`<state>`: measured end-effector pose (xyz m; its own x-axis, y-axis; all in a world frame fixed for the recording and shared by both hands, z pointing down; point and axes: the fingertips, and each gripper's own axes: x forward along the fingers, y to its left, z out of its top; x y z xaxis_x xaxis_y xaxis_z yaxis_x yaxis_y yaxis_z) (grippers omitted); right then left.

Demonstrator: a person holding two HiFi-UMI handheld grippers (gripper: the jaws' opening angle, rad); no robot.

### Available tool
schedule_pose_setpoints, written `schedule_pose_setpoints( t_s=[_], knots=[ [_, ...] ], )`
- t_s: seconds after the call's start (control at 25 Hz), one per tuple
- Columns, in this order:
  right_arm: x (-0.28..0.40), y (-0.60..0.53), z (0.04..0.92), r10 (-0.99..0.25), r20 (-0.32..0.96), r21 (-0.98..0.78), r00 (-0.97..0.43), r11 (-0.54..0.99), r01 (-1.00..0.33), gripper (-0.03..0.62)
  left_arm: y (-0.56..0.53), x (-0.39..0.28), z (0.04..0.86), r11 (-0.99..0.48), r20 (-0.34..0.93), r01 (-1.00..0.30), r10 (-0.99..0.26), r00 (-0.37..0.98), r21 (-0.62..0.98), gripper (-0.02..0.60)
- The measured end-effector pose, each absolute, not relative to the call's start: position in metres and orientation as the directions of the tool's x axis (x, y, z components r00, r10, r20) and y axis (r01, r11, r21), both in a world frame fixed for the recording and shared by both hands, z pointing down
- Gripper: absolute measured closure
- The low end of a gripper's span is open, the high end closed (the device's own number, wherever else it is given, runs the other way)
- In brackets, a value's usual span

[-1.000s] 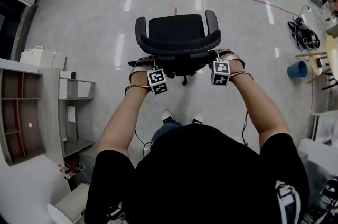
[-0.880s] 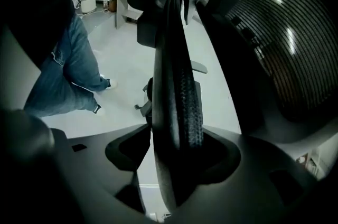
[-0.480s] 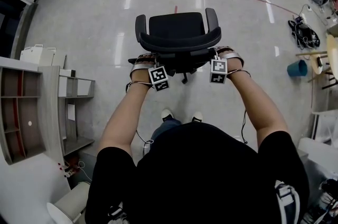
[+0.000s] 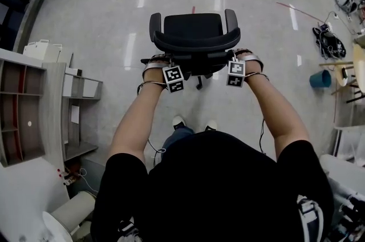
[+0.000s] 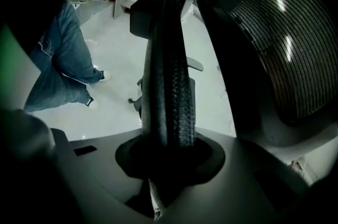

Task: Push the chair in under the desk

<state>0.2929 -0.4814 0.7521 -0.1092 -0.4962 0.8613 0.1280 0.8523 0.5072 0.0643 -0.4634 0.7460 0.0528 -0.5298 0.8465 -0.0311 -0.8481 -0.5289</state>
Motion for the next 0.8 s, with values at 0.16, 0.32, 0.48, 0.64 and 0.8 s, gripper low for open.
schedule_pose_setpoints(
  t_s=[0.16, 0.32, 0.48, 0.64, 0.8],
  knots=[
    [0.288, -0.472, 0.751, -0.486, 0.866, 0.499, -0.115, 0.855, 0.143, 0.516, -0.45, 0.059, 0.746, -0.853, 0.853, -0.045, -0.521, 0.039, -0.519, 0.5],
    [0.266, -0.464, 0.75, -0.486, 0.861, 0.507, -0.148, 0.844, 0.174, 0.516, -0.432, 0.04, 0.745, -0.854, 0.856, -0.081, -0.517, 0.017, -0.514, 0.5],
    [0.238, -0.451, 0.747, -0.481, 0.858, 0.512, -0.179, 0.832, 0.215, 0.514, -0.407, 0.016, 0.744, -0.848, 0.856, -0.126, -0.517, -0.012, -0.514, 0.5],
    [0.215, -0.434, 0.746, -0.461, 0.864, 0.502, -0.203, 0.822, 0.268, 0.514, -0.377, -0.005, 0.743, -0.838, 0.855, -0.182, -0.516, -0.046, -0.515, 0.5],
    [0.192, -0.422, 0.747, -0.44, 0.866, 0.498, -0.237, 0.796, 0.344, 0.514, -0.347, -0.024, 0.743, -0.815, 0.85, -0.247, -0.52, -0.086, -0.524, 0.5]
  ],
)
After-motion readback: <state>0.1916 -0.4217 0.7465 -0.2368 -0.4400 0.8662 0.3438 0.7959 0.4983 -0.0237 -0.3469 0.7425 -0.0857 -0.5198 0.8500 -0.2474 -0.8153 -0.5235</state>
